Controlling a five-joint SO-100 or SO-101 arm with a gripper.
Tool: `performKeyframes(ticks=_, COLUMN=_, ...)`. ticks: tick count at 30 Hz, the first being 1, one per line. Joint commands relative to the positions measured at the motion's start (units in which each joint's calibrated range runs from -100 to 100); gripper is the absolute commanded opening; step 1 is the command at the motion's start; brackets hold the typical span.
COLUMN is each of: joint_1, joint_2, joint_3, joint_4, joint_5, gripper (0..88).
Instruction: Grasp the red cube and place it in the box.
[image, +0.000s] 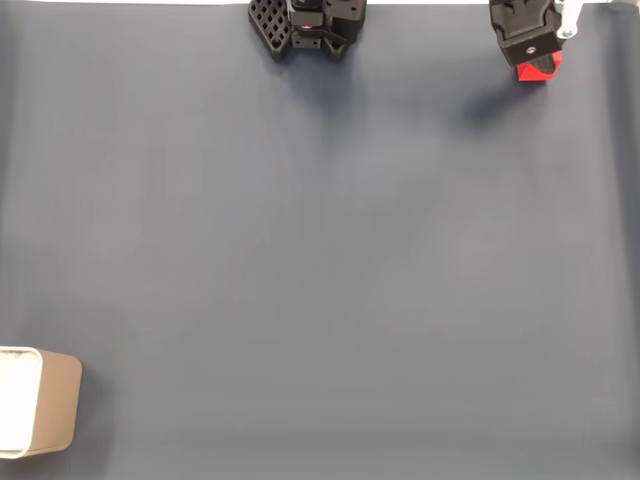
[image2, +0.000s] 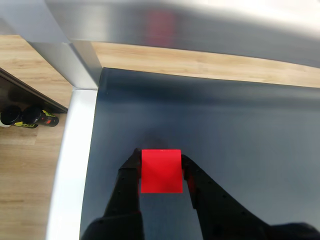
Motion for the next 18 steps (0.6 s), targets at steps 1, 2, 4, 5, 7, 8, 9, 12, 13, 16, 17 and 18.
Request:
performKeyframes(ticks=1, joint_1=-0.46, joint_2=-3.11, joint_3=-0.98, joint_4=1.57, joint_5=-0.34, gripper=0.0)
performKeyframes(ticks=2, joint_1=-0.32, joint_2=-3.46, joint_3=-1.07, joint_4=2.07, joint_5=-0.44, gripper=0.0)
performKeyframes(ticks=4, joint_1=0.11, joint_2=-4.41, joint_3=-1.43, joint_4=3.21, joint_5=-0.49, gripper=0.0)
performKeyframes(ticks=5, joint_1=0.53, joint_2=-4.93, joint_3=-1.89, joint_4=4.03, joint_5=-0.54, gripper=0.0)
performKeyframes(ticks=7, joint_1=1.74, joint_2=-6.14, joint_3=-3.53, joint_4=6.25, joint_5=-0.78, gripper=0.0)
performKeyframes(ticks=8, joint_1=2.45, joint_2=-6.66, joint_3=-4.63, joint_4=7.72, joint_5=-0.93, gripper=0.0)
performKeyframes(ticks=9, joint_1=3.44, joint_2=-7.18, joint_3=-5.81, joint_4=9.03, joint_5=-1.03, gripper=0.0)
performKeyframes(ticks=12, joint_1=6.92, joint_2=-8.48, joint_3=-9.65, joint_4=12.56, joint_5=-1.17, gripper=0.0)
performKeyframes(ticks=13, joint_1=8.20, joint_2=-8.92, joint_3=-11.02, joint_4=13.79, joint_5=-1.17, gripper=0.0)
performKeyframes(ticks=16, joint_1=12.25, joint_2=-9.78, joint_3=-15.21, joint_4=17.72, joint_5=-1.12, gripper=0.0)
performKeyframes(ticks=17, joint_1=13.67, joint_2=-9.87, joint_3=-16.67, joint_4=18.95, joint_5=-0.98, gripper=0.0)
performKeyframes(ticks=18, joint_1=15.23, joint_2=-9.87, joint_3=-17.86, joint_4=19.77, joint_5=-0.88, gripper=0.0)
